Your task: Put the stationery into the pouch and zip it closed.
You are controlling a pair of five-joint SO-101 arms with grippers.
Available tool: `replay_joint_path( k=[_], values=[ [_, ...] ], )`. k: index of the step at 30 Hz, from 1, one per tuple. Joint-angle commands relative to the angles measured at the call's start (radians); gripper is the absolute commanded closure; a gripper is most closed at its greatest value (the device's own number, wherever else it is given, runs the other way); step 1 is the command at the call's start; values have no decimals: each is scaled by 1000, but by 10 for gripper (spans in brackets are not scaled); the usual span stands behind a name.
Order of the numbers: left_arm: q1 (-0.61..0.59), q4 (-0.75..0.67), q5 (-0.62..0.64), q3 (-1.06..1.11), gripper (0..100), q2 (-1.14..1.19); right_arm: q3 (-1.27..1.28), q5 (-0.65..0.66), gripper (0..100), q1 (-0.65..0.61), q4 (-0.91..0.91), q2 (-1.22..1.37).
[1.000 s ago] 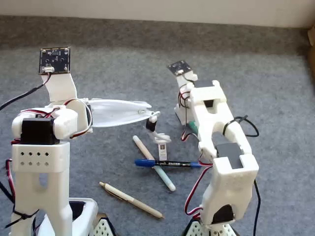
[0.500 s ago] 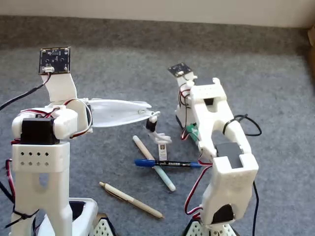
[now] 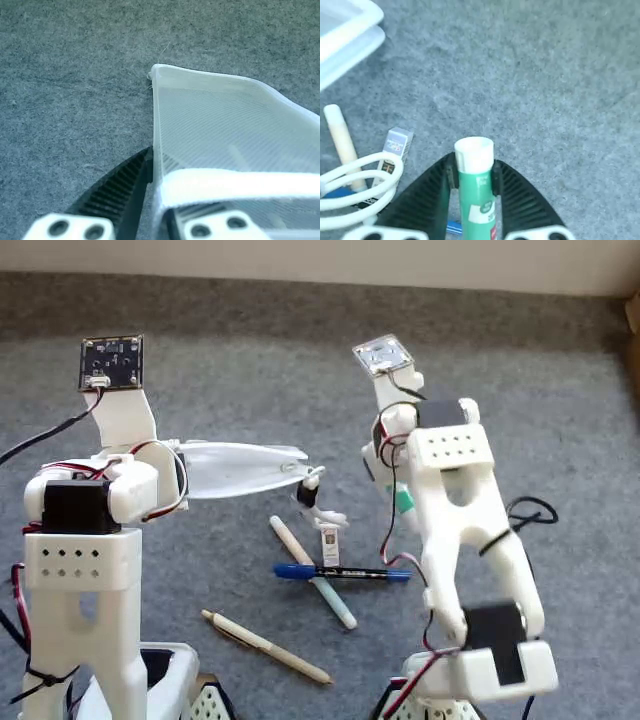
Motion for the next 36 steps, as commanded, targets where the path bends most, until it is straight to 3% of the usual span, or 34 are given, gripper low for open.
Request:
replay_joint_path(
  k=[1,9,15,22,36],
  values=[
    [-18,3,5,-38,993,4,15,-17,994,-24,7,-179],
    [-13,9,6,-81,993,12,27,-226,989,-28,8,-432],
    [-12,3,6,-90,993,13,24,-319,989,-120,2,-582],
    [24,11,6,-136,993,62,22,-324,992,-252,-44,-685],
    [31,146,6,-447,993,363,28,-319,993,-427,-291,-763]
  ],
)
